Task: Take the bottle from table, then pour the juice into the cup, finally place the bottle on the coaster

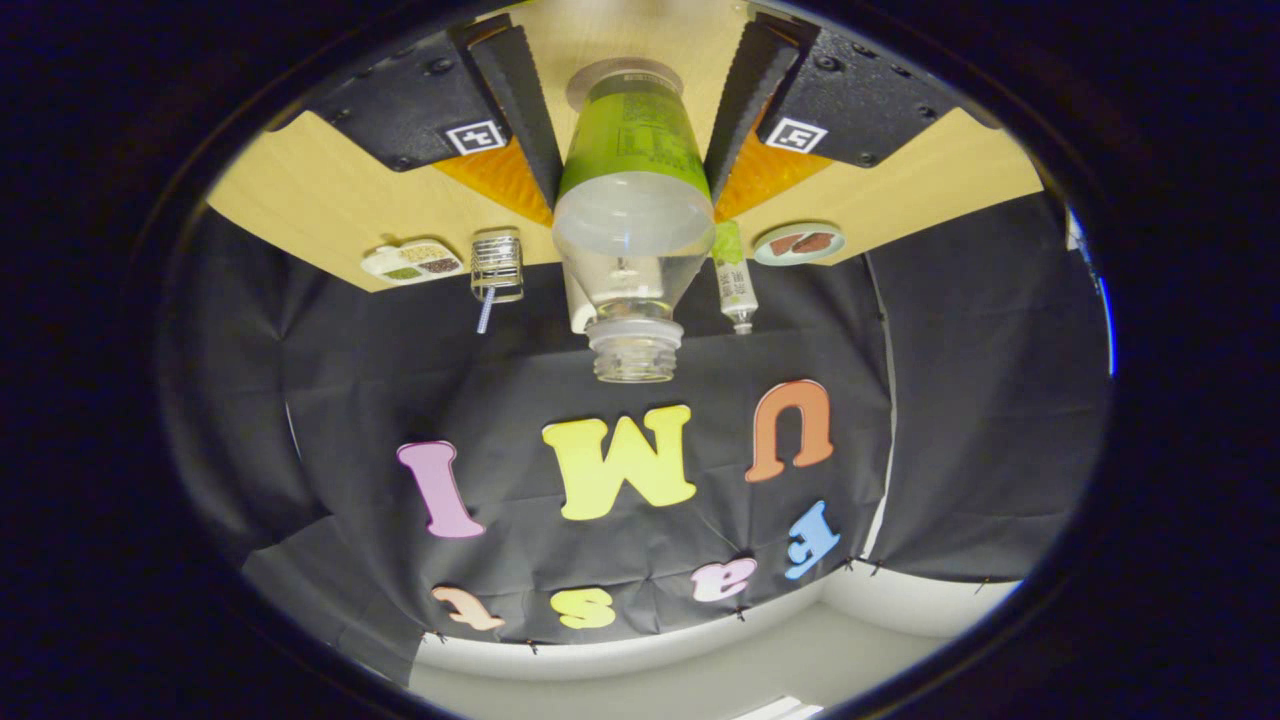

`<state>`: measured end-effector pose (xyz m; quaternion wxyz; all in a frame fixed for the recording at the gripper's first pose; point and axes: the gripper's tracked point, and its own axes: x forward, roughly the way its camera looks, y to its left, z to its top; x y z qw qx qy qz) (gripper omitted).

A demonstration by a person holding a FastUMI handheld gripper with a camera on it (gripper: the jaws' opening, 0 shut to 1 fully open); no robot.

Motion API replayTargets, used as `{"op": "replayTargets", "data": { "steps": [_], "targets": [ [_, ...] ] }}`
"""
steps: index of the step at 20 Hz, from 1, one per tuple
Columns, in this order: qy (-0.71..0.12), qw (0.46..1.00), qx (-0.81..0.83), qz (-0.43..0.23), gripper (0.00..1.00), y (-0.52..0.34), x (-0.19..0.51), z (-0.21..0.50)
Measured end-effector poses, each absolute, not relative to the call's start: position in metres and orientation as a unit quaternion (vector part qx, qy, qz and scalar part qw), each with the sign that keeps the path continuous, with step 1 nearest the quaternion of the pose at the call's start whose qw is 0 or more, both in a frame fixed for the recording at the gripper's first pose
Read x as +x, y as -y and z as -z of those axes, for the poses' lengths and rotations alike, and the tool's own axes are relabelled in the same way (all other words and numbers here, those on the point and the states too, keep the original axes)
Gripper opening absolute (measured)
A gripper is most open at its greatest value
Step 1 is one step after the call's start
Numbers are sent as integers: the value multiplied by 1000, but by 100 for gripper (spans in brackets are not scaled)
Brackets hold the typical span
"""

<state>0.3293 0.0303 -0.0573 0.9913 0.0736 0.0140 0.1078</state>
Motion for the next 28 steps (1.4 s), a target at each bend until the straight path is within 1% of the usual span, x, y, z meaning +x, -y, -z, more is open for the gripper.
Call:
{"op": "replayTargets", "data": {
  "steps": [2, 4, 7, 9, 14, 20, 22, 24, 25, 27, 28],
  "targets": [
    [-25, 990, 88, -108, 80, -32, 344, 73],
    [-68, 988, 103, -94, 80, -25, 355, 96],
    [-62, 990, 98, -82, 80, -21, 355, 89],
    [-73, 990, 83, -89, 80, -29, 356, 98],
    [-65, 992, 49, -92, 80, -43, 352, 101],
    [-62, 991, 60, -98, 81, -44, 352, 102],
    [-67, 988, 79, -114, 82, -49, 353, 105],
    [-140, 977, 84, -135, 89, -61, 354, 140],
    [-163, 972, 86, -145, 92, -65, 354, 150],
    [-158, 973, 92, -140, 99, -65, 354, 146],
    [-145, 976, 87, -141, 100, -63, 351, 138]
  ]
}}
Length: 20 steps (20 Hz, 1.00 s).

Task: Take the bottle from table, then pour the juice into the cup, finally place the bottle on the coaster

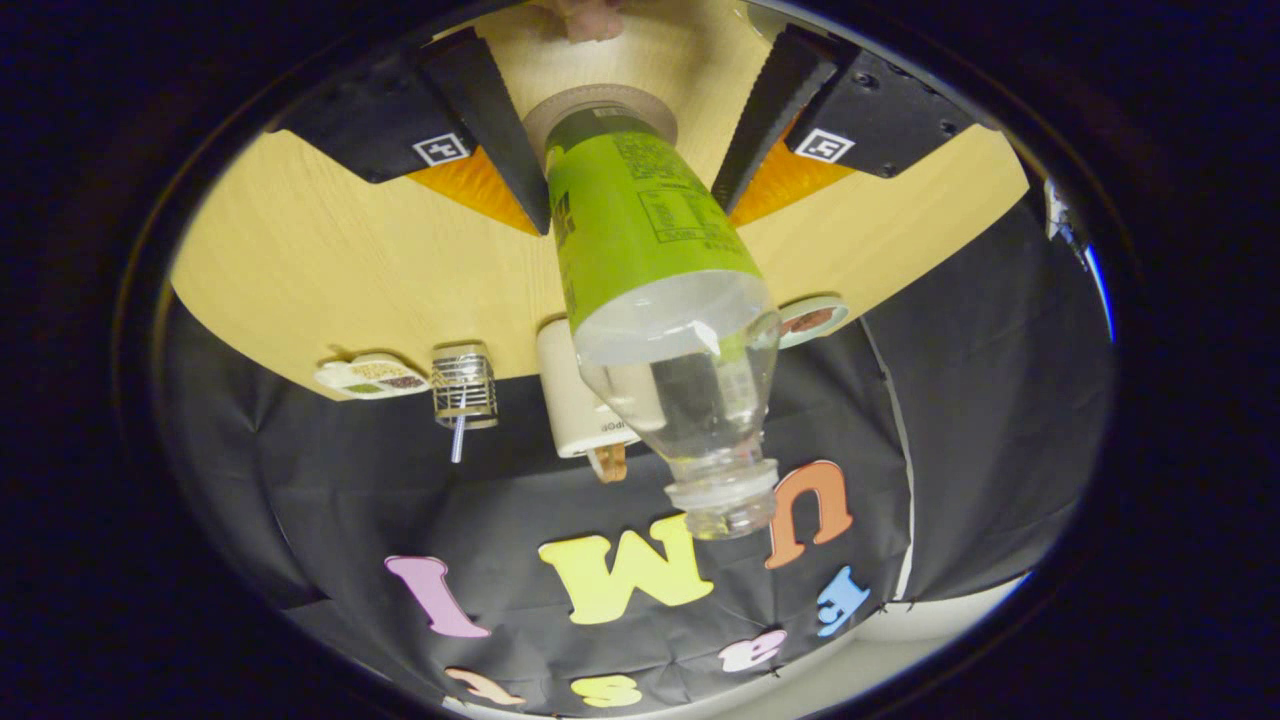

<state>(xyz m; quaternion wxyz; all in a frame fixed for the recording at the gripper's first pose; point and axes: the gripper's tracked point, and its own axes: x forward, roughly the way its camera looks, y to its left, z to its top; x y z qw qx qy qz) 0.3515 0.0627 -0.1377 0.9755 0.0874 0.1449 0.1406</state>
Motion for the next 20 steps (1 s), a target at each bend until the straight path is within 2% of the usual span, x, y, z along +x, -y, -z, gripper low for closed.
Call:
{"op": "replayTargets", "data": {
  "steps": [8, 14, 20],
  "targets": [
    [-66, 991, 77, -93, 100, -34, 327, 110],
    [-2, 992, 47, -118, 100, -45, 293, 80],
    [12, 996, 52, -68, 100, -17, 221, 69]
  ]
}}
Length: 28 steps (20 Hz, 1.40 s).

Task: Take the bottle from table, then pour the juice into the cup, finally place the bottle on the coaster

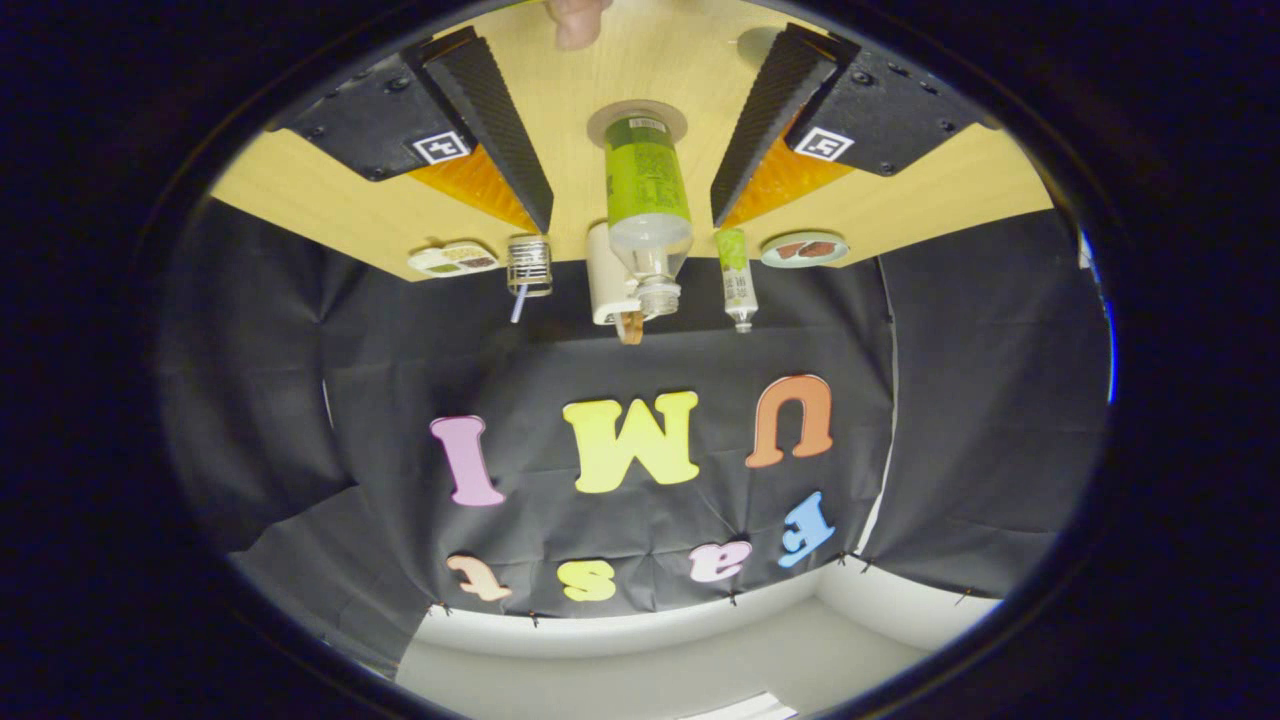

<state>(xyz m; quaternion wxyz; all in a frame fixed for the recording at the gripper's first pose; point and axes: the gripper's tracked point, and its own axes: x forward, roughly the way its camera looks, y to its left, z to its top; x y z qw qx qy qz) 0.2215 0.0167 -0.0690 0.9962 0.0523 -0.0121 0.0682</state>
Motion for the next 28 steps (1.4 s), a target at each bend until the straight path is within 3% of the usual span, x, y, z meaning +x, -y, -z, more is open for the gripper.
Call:
{"op": "replayTargets", "data": {
  "steps": [6, 16, 28],
  "targets": [
    [-8, 996, 68, -64, 100, 2, 128, 57],
    [29, 997, 48, -55, 100, 17, 24, 7],
    [21, 997, 64, -32, 100, 49, -4, 19]
  ]
}}
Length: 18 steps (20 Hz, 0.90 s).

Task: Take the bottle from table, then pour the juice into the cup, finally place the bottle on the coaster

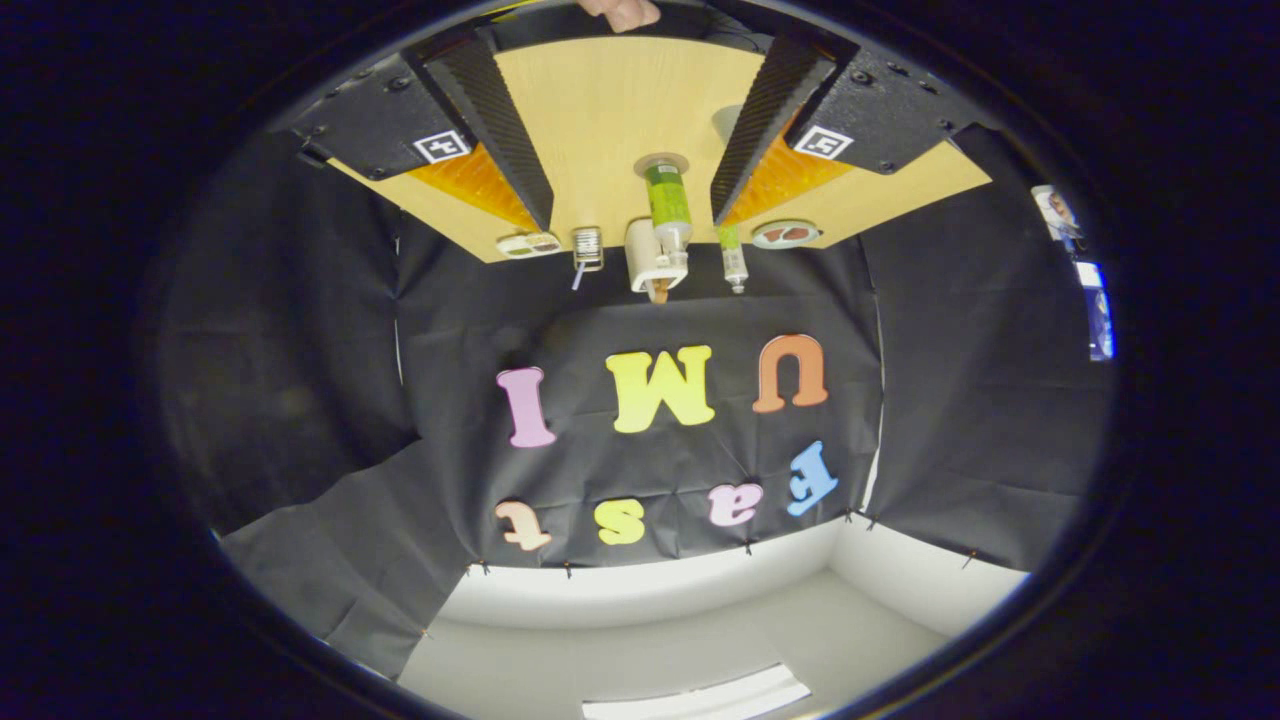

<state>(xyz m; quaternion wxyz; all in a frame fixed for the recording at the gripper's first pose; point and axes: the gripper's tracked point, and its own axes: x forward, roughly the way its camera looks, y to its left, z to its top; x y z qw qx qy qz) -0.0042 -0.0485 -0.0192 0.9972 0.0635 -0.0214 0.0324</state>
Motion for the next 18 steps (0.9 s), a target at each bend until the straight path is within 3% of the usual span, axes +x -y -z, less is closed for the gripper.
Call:
{"op": "replayTargets", "data": {
  "steps": [18],
  "targets": [
    [21, 998, 56, -35, 100, 37, -11, 20]
  ]
}}
